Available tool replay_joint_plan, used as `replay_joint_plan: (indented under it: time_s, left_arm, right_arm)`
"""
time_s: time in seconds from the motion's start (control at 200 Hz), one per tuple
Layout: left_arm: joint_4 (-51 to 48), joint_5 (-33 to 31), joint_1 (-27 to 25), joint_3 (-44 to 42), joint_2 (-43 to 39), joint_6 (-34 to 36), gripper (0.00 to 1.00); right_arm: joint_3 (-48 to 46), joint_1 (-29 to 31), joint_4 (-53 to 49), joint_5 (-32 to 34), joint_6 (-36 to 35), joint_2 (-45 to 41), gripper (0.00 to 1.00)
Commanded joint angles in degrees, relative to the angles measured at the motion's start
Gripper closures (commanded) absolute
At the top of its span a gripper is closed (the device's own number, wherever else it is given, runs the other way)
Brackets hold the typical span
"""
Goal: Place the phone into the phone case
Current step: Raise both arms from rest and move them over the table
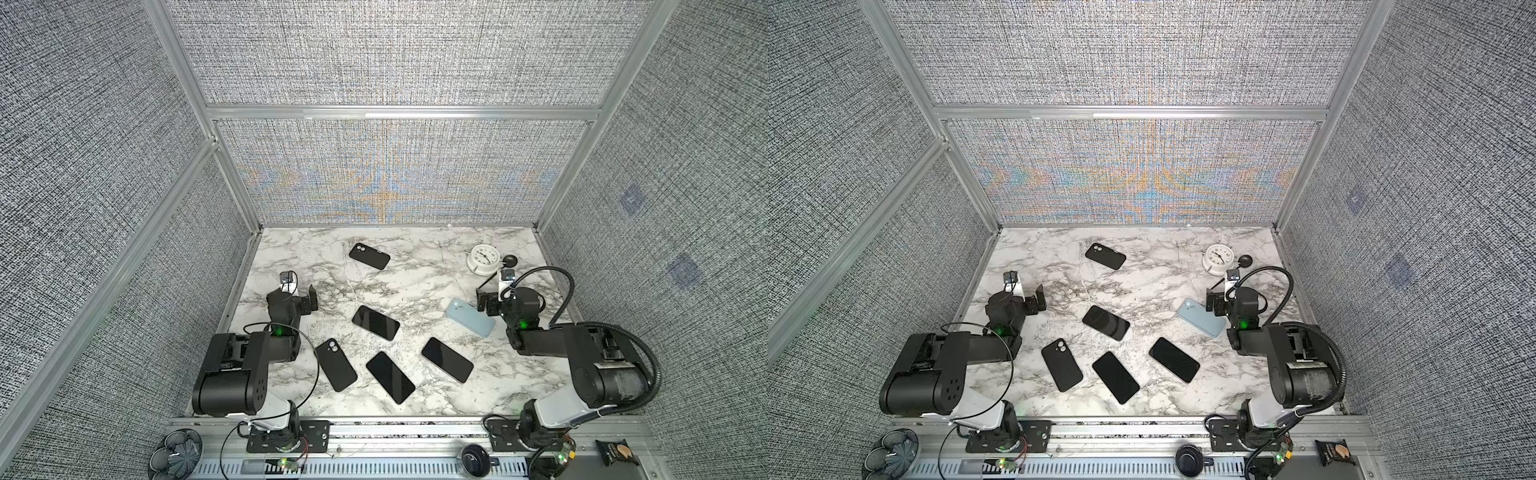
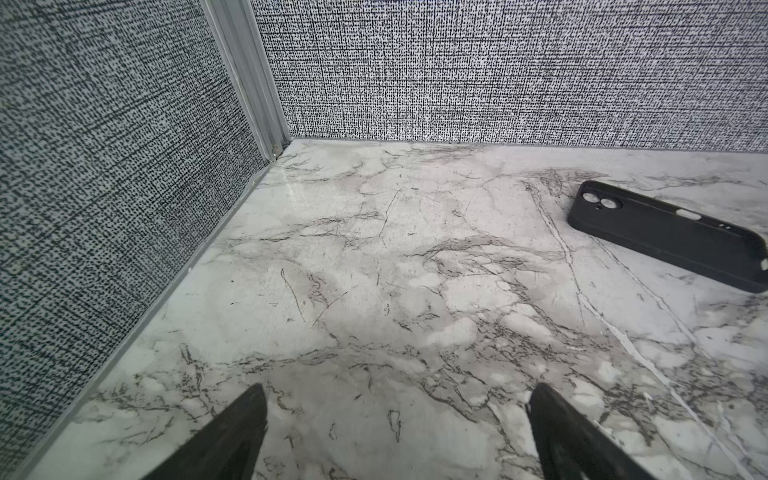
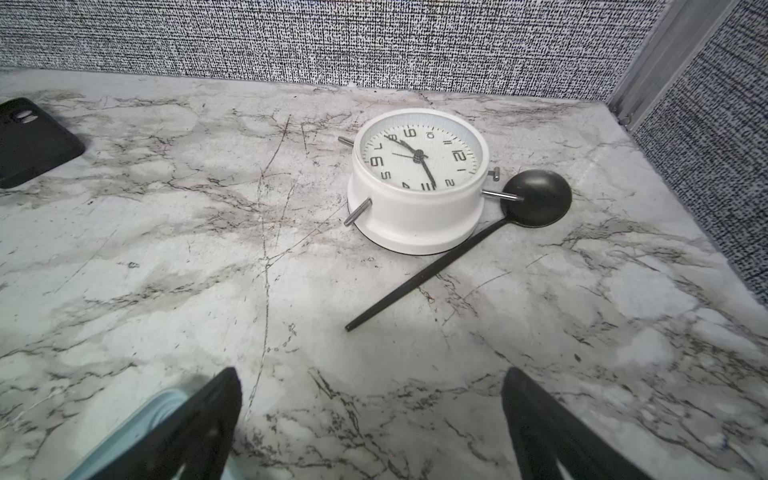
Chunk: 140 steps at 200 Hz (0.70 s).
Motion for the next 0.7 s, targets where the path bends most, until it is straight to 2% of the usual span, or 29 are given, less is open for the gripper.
replay_joint_plan:
  time_s: [0.0,0.44,0.695]
  left_arm:
    - [0.5,-0.3,0.0,0.3,0.0,0.1,0.02]
    - [1.0,-0.3,0.0,0.0,-0.2,0.1,0.02]
    - [0.9,-0.5,0.0,0.0,-0.3,0.3,0.02]
  right_arm:
    - [0.2,-0.3,0.5,-1.4,0.2,0.1,0.01]
    - [-1.5,-0.7,2.9,-2.2,0.3,-0.9,0.01]
    - [-0.3,-0.8,1.1,-1.3,0.9,-0.6,0.01]
